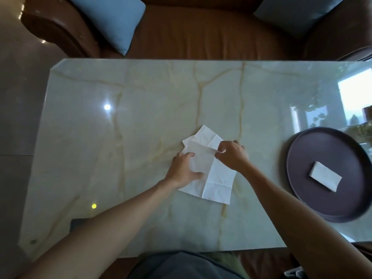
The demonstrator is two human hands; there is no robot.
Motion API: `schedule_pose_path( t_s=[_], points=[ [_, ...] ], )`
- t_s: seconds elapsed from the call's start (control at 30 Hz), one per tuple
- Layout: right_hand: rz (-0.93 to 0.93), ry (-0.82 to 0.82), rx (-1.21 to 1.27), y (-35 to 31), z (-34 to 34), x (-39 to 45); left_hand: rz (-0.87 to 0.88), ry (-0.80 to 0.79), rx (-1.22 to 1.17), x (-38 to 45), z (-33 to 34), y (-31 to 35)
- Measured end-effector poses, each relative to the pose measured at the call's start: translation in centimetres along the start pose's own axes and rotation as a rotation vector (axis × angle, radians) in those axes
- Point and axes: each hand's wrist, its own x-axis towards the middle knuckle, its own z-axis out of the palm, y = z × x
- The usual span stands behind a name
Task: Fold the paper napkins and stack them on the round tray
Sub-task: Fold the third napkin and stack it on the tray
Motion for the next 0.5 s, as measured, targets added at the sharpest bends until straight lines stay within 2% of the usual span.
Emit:
schedule_pose_path(
  t_s=[0.1, 0.23, 0.37, 0.5],
  points=[
    [0.044, -0.099, 0.379, -0.9, -2.6, -1.4, 0.029, -0.110, -0.122, 0.1, 0.3, 1.7],
    [0.041, -0.150, 0.643, -1.9, -5.6, -3.5, 0.052, -0.184, -0.236, -0.3, 0.3, 3.0],
    [0.063, -0.128, 0.762, -2.3, -7.3, -4.7, 0.101, -0.117, -0.246, -1.2, -0.1, 4.2],
    [0.098, -0.060, 0.678, -1.4, -8.1, -4.8, 0.164, 0.020, -0.170, -2.3, -1.1, 4.9]
  ],
)
